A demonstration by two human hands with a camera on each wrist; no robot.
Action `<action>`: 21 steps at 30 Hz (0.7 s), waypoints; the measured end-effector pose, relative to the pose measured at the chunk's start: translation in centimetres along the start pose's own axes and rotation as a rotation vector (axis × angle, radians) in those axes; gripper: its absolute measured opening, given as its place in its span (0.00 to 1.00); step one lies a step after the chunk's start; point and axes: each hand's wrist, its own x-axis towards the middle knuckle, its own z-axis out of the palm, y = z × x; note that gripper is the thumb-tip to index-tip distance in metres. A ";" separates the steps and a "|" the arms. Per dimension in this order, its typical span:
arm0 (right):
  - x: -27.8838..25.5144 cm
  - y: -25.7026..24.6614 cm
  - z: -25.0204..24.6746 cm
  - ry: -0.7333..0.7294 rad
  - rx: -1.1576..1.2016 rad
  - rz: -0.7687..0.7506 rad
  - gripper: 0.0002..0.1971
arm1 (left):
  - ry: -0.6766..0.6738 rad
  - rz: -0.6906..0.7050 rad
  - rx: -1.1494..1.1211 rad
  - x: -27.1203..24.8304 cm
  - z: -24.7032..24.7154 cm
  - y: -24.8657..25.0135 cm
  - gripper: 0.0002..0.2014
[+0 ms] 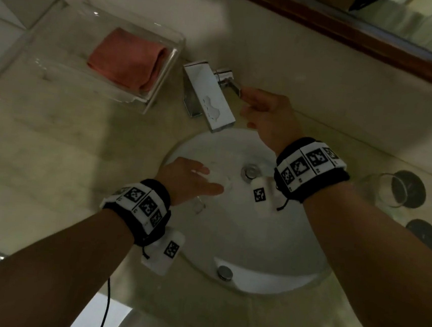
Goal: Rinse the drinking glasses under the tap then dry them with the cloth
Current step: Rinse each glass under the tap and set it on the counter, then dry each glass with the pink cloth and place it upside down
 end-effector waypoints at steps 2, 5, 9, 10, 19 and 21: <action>-0.6 0.2 0.0 -0.016 -0.007 0.007 0.19 | 0.009 -0.002 0.058 -0.5 0.0 0.1 0.44; -1.9 1.1 -0.7 -0.037 -0.069 0.073 0.18 | -0.004 -0.017 0.273 -1.5 -0.2 0.7 0.48; -4.5 3.7 -2.2 -0.045 -0.153 0.132 0.14 | -0.039 0.023 0.507 -3.1 -0.3 2.0 0.38; -5.2 4.4 -2.6 -0.044 -0.153 0.148 0.12 | -0.042 0.039 0.543 -3.4 -0.2 2.5 0.37; -9.8 7.1 -5.2 -0.025 -0.101 0.228 0.19 | -0.109 0.349 1.214 -7.6 3.1 7.7 0.45; -10.7 7.2 -5.6 -0.019 -0.139 0.212 0.19 | -0.122 0.398 1.363 -8.7 3.8 8.6 0.45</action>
